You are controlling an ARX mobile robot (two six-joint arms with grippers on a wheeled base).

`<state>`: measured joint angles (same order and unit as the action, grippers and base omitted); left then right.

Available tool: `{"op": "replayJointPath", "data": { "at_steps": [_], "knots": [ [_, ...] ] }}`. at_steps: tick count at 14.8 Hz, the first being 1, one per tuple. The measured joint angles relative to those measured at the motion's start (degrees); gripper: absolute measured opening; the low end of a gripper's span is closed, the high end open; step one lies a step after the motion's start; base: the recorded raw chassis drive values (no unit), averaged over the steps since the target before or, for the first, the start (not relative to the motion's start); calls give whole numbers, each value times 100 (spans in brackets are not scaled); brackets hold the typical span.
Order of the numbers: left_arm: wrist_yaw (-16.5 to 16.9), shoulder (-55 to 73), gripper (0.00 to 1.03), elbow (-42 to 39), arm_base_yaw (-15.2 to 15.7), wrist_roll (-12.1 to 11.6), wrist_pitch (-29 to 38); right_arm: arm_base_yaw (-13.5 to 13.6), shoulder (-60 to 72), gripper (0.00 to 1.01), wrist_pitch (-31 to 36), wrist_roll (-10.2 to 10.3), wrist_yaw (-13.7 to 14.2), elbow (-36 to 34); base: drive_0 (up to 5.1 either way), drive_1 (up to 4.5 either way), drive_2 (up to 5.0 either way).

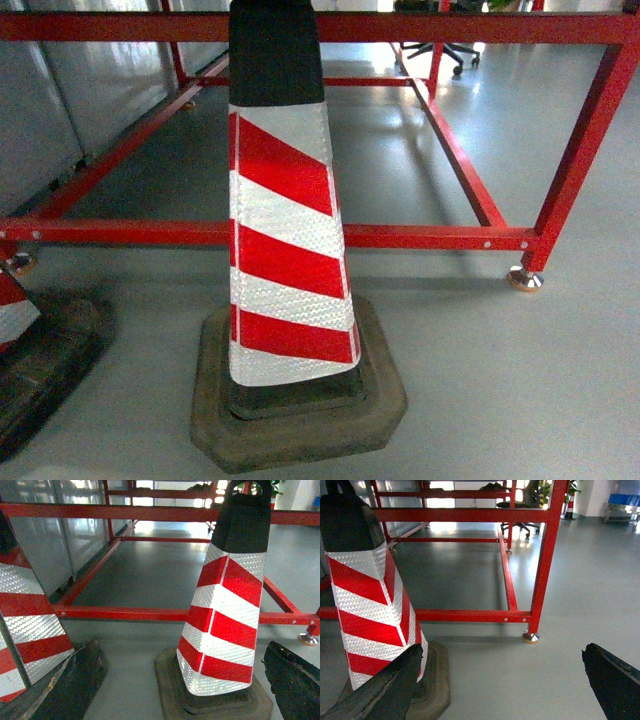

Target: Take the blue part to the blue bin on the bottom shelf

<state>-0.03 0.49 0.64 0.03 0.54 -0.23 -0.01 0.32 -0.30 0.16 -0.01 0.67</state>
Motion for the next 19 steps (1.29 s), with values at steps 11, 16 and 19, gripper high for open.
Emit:
{"op": "replayJointPath", "data": {
  "at_steps": [11,16,19],
  "knots": [
    [0,0,98,0,0,0,0,0,0,98,0,0,0,0,0,0,0],
    [0,0,98,0,0,0,0,0,0,98,0,0,0,0,0,0,0],
    [0,0,98,0,0,0,0,0,0,98,0,0,0,0,0,0,0]
  ]
}}
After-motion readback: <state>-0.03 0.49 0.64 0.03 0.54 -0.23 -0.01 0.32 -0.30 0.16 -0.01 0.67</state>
